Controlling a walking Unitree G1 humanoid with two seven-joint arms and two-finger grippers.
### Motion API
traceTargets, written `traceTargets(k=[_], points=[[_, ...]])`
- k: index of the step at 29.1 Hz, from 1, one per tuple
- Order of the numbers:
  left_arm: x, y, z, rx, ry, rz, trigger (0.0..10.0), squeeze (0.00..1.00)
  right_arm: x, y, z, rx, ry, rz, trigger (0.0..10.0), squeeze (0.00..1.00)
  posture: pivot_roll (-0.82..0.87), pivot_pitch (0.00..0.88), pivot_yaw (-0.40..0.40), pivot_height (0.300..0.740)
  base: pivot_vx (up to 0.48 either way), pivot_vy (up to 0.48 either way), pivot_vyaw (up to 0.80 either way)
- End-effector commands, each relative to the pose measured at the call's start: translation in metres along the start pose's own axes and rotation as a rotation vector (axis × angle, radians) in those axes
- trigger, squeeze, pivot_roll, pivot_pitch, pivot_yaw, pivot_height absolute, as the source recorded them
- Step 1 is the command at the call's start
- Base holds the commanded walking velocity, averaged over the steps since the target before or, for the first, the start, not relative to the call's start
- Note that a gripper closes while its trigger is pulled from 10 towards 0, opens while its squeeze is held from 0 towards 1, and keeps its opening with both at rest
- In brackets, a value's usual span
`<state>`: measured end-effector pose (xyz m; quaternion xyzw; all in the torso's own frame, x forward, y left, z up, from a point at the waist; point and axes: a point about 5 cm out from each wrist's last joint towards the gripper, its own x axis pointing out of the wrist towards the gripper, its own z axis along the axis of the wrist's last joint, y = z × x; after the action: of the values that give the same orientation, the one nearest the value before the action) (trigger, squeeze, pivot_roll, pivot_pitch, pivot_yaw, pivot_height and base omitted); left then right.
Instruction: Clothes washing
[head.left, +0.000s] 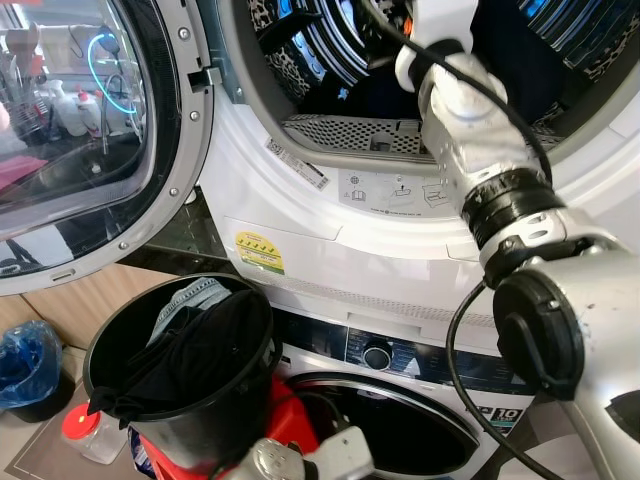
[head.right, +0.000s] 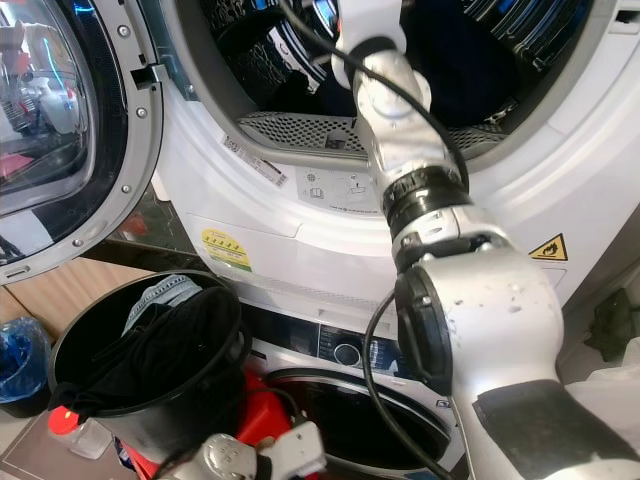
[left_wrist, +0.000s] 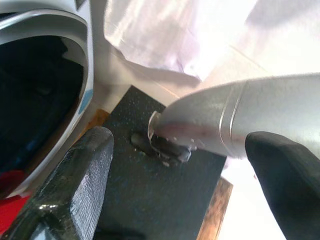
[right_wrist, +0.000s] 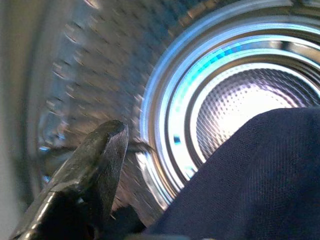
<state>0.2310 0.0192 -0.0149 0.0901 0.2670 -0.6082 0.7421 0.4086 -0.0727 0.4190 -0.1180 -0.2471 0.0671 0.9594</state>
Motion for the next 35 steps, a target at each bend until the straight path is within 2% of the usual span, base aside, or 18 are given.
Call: traceTargets(k=[1, 2, 3, 4, 6, 7, 10, 13, 19, 22, 24, 26, 32, 35], points=[[0.0, -0.002, -0.006, -0.043, 0.0, 0.014, 10.0, 0.0, 0.002, 0.001, 0.005, -0.01, 0.038, -0.017, 10.0, 0.0, -0.06, 0.028, 0.069, 0.74, 0.0, 0.0, 0.0], [0.001, -0.003, -0.006, -0.058, -0.01, 0.021, 10.0, 0.0, 0.002, -0.003, 0.001, 0.017, 0.083, -0.057, 10.0, 0.0, -0.05, 0.026, 0.063, 0.74, 0.0, 0.0, 0.0], [0.001, -0.003, -0.006, -0.058, -0.012, 0.024, 10.0, 0.0, 0.002, -0.004, -0.002, 0.005, 0.106, -0.063, 10.0, 0.0, -0.05, 0.028, 0.058, 0.74, 0.0, 0.0, 0.0], [0.001, -0.003, -0.005, -0.056, -0.019, 0.031, 10.0, 0.0, 0.0, -0.008, -0.009, -0.053, 0.152, -0.102, 10.0, 0.0, -0.04, 0.027, 0.051, 0.74, 0.0, 0.0, 0.0], [0.002, -0.003, -0.004, -0.056, -0.023, 0.032, 10.0, 0.0, -0.001, -0.011, -0.012, -0.066, 0.166, -0.125, 10.0, 0.0, -0.04, 0.027, 0.049, 0.74, 0.0, 0.0, 0.0], [0.003, -0.003, -0.004, -0.051, -0.024, 0.033, 10.0, 0.0, -0.002, -0.012, -0.016, -0.038, 0.182, -0.126, 10.0, 0.0, -0.04, 0.037, 0.046, 0.74, 0.0, 0.0, 0.0], [0.003, -0.003, -0.002, -0.05, -0.029, 0.042, 10.0, 0.0, -0.004, 0.005, -0.026, -0.023, 0.215, 0.005, 10.0, 0.0, -0.05, 0.043, 0.047, 0.74, 0.0, 0.0, 0.0], [0.004, -0.003, -0.001, -0.047, -0.035, 0.036, 10.0, 0.0, -0.007, 0.011, -0.037, -0.079, 0.25, 0.043, 10.0, 0.0, -0.05, 0.043, 0.048, 0.74, 0.0, 0.0, 0.0], [0.005, -0.003, 0.0, -0.053, -0.038, 0.043, 10.0, 0.0, -0.013, -0.001, -0.056, -0.085, 0.316, 0.004, 10.0, 0.0, -0.07, 0.046, 0.056, 0.74, 0.0, 0.0, 0.0], [0.004, -0.002, 0.0, -0.058, -0.041, 0.052, 10.0, 0.0, -0.021, -0.004, -0.077, -0.107, 0.384, 0.018, 10.0, 0.0, -0.08, 0.042, 0.055, 0.74, 0.0, 0.0, 0.0], [0.004, -0.002, 0.0, -0.059, -0.042, 0.052, 10.0, 0.0, -0.022, -0.006, -0.079, -0.093, 0.386, 0.009, 10.0, 0.0, -0.08, 0.041, 0.058, 0.74, 0.0, 0.0, 0.0], [0.004, -0.002, 0.0, -0.06, -0.042, 0.053, 10.0, 0.0, -0.022, -0.011, -0.078, -0.036, 0.372, -0.021, 10.0, 0.0, -0.08, 0.043, 0.061, 0.74, 0.0, 0.0, 0.0], [0.003, -0.001, 0.0, -0.054, -0.04, 0.057, 10.0, 0.0, -0.018, -0.021, -0.07, 0.015, 0.338, -0.049, 10.0, 0.0, -0.09, 0.043, 0.067, 0.74, 0.0, 0.0, 0.0], [0.003, -0.001, 0.0, -0.061, -0.04, 0.059, 10.0, 0.0, -0.017, -0.029, -0.064, 0.071, 0.304, -0.067, 10.0, 0.0, -0.11, 0.051, 0.075, 0.74, 0.0, 0.0, 0.0]])
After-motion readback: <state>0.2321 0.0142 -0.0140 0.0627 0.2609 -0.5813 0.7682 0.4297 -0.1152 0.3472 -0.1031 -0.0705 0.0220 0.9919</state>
